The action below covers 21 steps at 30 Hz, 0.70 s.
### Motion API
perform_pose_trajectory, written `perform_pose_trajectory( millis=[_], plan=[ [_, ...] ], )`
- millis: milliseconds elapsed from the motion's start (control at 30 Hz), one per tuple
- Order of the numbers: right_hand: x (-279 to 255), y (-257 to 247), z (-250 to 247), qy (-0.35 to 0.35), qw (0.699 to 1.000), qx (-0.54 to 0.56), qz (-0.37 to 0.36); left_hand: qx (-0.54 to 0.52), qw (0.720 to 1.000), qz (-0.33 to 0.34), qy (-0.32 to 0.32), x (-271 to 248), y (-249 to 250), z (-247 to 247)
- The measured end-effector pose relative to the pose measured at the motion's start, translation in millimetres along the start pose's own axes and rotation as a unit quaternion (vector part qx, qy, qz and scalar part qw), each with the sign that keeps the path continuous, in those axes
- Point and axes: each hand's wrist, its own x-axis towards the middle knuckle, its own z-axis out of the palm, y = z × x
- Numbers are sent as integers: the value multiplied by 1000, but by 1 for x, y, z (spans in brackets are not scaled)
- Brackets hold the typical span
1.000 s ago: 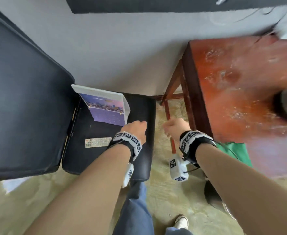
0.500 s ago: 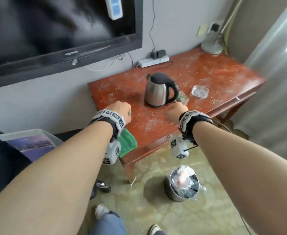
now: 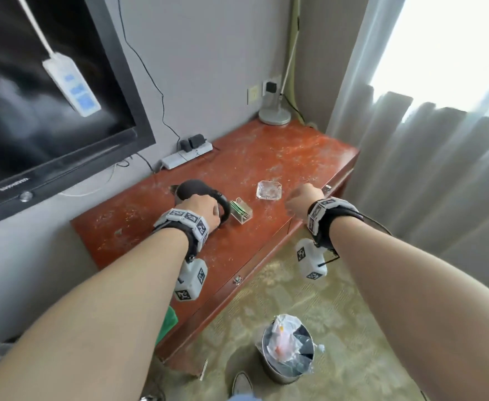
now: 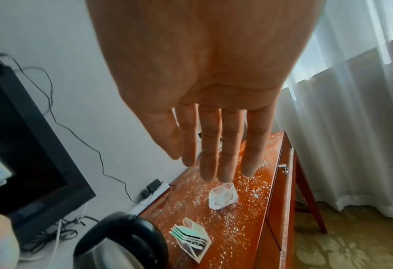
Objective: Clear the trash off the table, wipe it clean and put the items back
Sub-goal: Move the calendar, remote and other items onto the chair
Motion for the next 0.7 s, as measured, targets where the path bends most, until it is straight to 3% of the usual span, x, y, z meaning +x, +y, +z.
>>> perform_pose_trajectory(
  millis=[100,333,533,700],
  plan=[
    [27,-5,22,-36,998,-49,-5,-25,999,-27,-29,25,-19,20],
    [95,-55,76,-102,984,-129,-64,-77,973,-164,-141,77,-101,68],
    [122,-91,131,-120,987,-78,-73,-236,931,-244,-136,122,-138,98],
    [134,-109,151,-126,985,-72,-91,-388,885,-251,-54,157,-144,94]
  ],
)
